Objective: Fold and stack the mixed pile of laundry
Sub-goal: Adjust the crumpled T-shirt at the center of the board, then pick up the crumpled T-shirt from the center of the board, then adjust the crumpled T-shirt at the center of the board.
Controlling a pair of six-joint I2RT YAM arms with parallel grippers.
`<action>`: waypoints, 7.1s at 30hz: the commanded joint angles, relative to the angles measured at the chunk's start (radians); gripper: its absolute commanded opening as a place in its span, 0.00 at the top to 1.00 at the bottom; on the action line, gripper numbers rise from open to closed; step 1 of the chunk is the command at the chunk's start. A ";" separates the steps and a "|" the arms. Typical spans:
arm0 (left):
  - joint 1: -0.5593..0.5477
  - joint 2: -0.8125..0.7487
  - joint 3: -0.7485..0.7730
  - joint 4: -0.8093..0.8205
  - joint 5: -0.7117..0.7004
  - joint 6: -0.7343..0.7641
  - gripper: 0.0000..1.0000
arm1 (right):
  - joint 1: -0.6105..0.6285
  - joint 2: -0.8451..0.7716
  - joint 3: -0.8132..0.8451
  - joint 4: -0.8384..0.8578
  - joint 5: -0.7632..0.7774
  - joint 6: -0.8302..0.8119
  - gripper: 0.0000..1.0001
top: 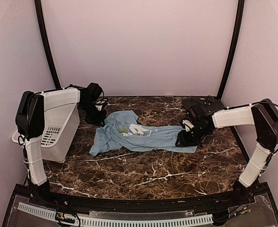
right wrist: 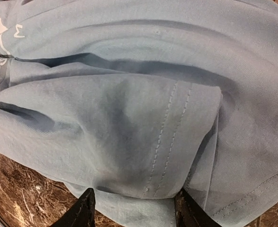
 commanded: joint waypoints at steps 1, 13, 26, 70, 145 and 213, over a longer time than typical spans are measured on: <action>0.006 -0.044 0.016 0.015 0.013 -0.010 1.00 | -0.014 0.030 -0.011 0.061 -0.023 0.035 0.43; 0.006 -0.041 0.018 0.007 0.014 -0.008 1.00 | -0.018 -0.080 -0.036 0.128 -0.130 0.041 0.89; 0.049 0.017 0.106 0.072 0.074 -0.044 1.00 | -0.239 0.059 0.240 0.255 -0.314 0.144 0.68; 0.087 0.199 0.296 0.005 0.066 -0.054 1.00 | 0.049 0.189 0.315 0.074 0.279 -0.378 0.54; -0.295 -0.694 -0.590 0.241 0.121 -0.038 0.36 | 0.011 -0.174 0.154 -0.169 0.687 -0.152 1.00; -0.351 -0.297 -0.692 0.300 -0.052 -0.403 0.73 | -0.025 -0.264 0.087 -0.146 0.590 -0.134 1.00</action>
